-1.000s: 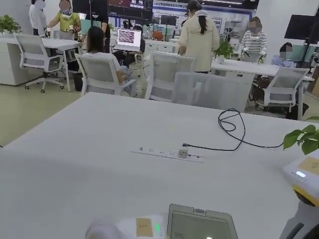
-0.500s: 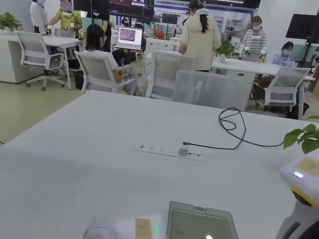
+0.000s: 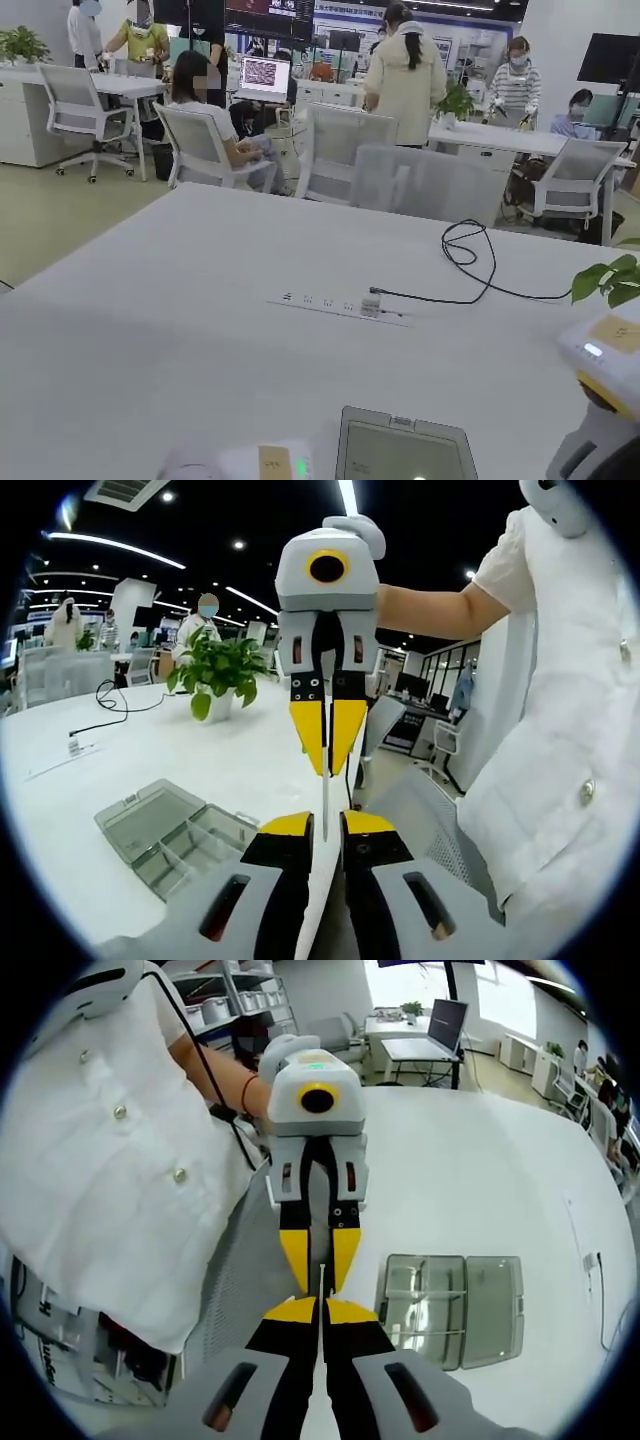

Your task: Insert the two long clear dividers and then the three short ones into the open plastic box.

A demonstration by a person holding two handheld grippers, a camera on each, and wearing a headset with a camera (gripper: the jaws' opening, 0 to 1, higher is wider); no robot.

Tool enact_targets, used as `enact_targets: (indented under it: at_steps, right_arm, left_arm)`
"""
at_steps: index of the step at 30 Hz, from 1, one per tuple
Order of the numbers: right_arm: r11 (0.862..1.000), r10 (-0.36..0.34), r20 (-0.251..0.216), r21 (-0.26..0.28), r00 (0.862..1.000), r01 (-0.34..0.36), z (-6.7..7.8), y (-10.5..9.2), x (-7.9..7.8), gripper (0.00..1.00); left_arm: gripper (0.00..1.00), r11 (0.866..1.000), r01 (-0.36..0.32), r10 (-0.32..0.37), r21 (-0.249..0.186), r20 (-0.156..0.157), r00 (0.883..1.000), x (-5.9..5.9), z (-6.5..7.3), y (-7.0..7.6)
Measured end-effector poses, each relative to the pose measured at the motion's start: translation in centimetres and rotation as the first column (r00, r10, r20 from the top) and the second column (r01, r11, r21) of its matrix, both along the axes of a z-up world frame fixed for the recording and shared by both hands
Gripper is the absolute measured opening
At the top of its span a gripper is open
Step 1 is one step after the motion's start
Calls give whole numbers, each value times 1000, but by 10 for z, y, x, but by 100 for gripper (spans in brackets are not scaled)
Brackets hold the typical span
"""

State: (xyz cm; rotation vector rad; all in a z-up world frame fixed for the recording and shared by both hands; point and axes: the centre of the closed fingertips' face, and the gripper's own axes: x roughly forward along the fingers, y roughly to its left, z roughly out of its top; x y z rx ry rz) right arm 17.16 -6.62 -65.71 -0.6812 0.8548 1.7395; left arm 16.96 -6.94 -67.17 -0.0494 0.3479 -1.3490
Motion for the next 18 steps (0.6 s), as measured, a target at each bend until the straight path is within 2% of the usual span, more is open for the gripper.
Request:
enact_targets:
  at_steps: [2,7,18]
  right_arm:
    - [1000,-8,8,4,1000,8,2,0,2,3]
    - [999,-31,26,13,999,30,5,0,10,3]
    - [995,-98,83,7,992,97,1,-3,39,3]
  left_arm:
    - [11,1000,-19,19,11,-1,1000,3,-2,5]
    - [25,997,-61,61,41,-6,998,9,-9,15]
    - [50,989,-122,121,86,20,992,17,-21,36]
